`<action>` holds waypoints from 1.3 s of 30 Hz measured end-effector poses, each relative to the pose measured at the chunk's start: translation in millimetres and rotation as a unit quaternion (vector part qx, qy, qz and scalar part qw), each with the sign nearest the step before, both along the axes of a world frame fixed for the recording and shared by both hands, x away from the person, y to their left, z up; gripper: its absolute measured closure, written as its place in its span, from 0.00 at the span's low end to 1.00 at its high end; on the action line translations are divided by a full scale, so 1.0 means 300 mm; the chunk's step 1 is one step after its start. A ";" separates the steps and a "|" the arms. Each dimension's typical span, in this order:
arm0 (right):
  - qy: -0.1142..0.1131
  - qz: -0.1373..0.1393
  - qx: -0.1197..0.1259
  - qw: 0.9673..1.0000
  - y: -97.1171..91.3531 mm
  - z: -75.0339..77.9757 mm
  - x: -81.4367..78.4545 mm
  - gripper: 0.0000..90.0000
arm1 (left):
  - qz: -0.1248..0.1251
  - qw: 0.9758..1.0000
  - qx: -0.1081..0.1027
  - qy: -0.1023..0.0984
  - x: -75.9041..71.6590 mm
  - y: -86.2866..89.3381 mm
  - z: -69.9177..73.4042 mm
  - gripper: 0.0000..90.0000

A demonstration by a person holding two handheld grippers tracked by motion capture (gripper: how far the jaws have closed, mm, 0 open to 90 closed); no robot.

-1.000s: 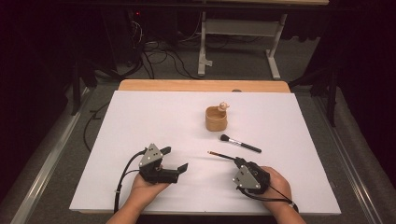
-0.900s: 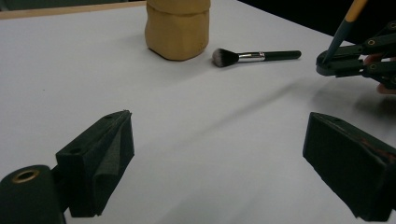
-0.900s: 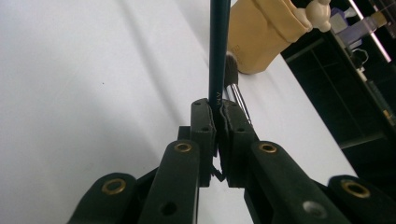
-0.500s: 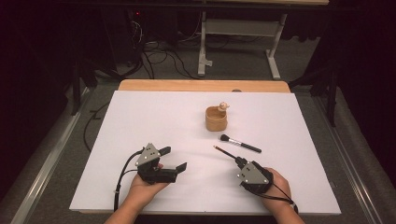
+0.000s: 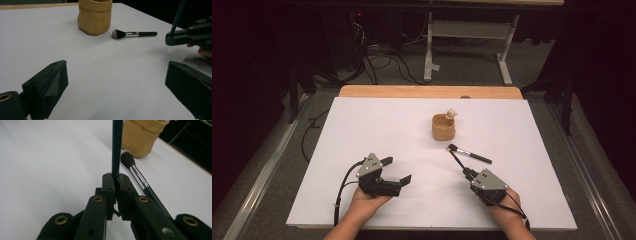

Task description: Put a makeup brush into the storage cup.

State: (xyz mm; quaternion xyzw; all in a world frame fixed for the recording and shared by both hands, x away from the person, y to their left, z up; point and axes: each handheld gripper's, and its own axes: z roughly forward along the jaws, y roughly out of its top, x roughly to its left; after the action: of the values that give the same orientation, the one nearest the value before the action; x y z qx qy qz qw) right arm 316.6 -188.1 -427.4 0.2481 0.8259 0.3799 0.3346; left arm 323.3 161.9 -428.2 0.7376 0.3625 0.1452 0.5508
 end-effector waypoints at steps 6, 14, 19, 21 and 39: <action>0.020 -0.002 0.049 0.999 -0.011 0.006 0.004 0.97 | -0.002 1.000 -0.001 -0.002 -0.001 -0.003 0.000 0.05; 0.046 0.002 0.104 0.993 -0.020 0.013 0.008 0.97 | 0.003 1.000 -0.007 -0.005 -0.003 0.000 0.005 0.01; 0.051 0.000 0.116 0.992 -0.026 0.013 0.010 0.97 | 0.013 1.000 -0.009 -0.015 -0.006 0.003 0.012 0.00; 0.055 0.003 0.126 0.991 -0.030 0.013 0.013 0.97 | 0.014 1.000 -0.011 -0.017 -0.006 0.004 0.013 0.00; 0.055 0.008 0.131 0.990 -0.012 0.019 0.013 0.97 | -0.013 0.999 -0.017 -0.043 0.034 -0.055 0.145 0.01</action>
State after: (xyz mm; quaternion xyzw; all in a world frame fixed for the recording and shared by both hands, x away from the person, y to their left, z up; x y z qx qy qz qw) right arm 320.5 -191.8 -421.6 0.3036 0.7882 0.4735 0.2496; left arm 333.5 145.4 -384.6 0.7260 0.3312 0.1628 0.5803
